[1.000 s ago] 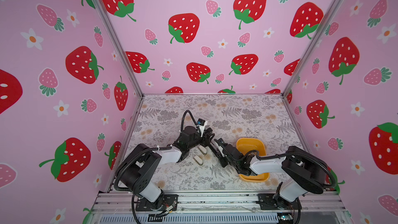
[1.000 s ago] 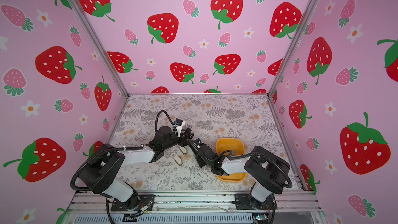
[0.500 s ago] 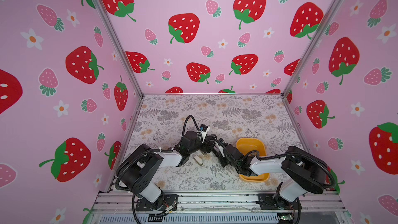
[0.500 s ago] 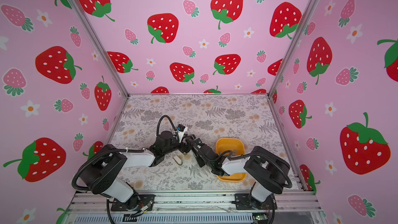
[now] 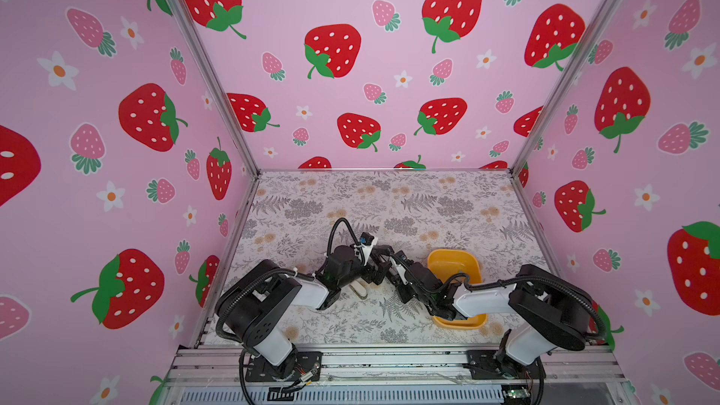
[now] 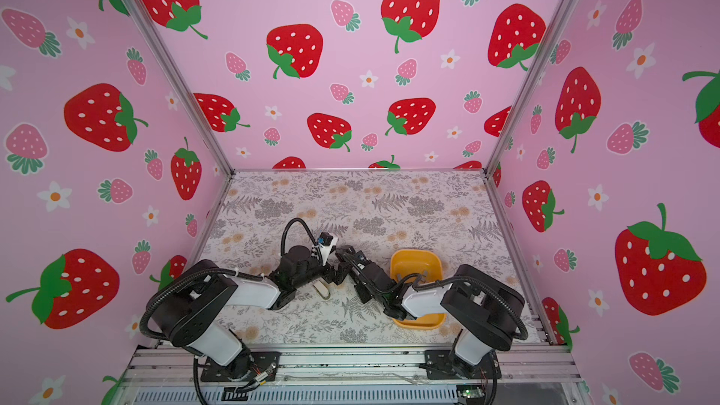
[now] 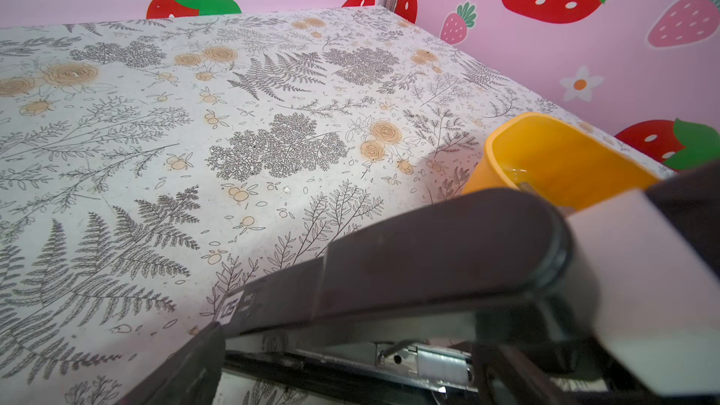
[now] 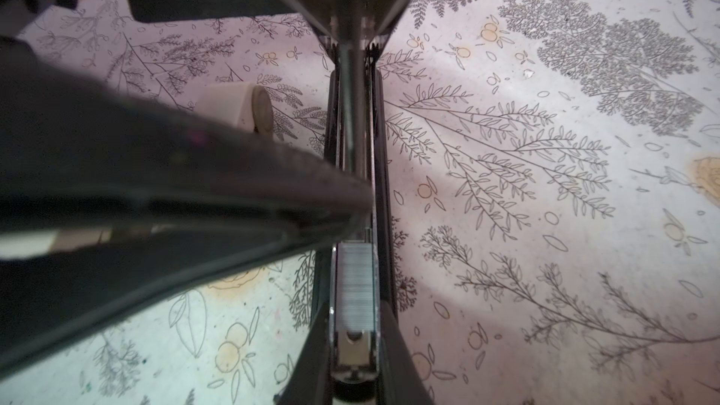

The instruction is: Load the staples into the stapler

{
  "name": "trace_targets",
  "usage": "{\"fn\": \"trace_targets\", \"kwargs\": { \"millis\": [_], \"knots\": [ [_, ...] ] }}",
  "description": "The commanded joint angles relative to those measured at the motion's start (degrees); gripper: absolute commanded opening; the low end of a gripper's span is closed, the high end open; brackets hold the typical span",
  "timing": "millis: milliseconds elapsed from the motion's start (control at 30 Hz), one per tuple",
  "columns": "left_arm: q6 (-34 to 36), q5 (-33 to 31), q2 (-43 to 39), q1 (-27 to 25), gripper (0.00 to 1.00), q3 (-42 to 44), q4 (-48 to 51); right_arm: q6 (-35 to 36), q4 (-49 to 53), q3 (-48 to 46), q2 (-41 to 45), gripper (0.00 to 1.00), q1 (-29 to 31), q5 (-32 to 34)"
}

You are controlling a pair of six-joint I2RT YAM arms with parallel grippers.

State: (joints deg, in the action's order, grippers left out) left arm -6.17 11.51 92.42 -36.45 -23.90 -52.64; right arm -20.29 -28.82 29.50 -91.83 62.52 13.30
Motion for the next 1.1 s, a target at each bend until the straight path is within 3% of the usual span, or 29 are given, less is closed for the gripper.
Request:
{"fn": "trace_targets", "kwargs": {
  "millis": [0,167,567,833,1067],
  "knots": [
    [0.79,-1.94,0.14,-0.28,0.99,-0.25,-3.26,-0.19,-3.01,-1.53,0.30,0.08,0.67,0.22],
    [0.63,-3.25,0.21,-0.34,0.99,-1.47,-1.88,0.78,-10.20,-5.15,1.35,0.10,1.36,-0.47],
    [1.88,-0.70,0.68,-0.28,0.99,-0.25,-3.69,1.84,-15.10,-5.20,-0.40,0.10,2.52,1.13],
    [3.49,2.25,-7.46,-0.47,0.99,4.79,-4.47,1.45,-12.38,-2.64,-3.76,0.12,2.57,2.59],
    [4.79,-1.27,-13.13,-0.47,0.99,6.31,-0.05,0.78,-12.23,-1.48,-5.59,0.14,2.60,2.34]
  ]
}}
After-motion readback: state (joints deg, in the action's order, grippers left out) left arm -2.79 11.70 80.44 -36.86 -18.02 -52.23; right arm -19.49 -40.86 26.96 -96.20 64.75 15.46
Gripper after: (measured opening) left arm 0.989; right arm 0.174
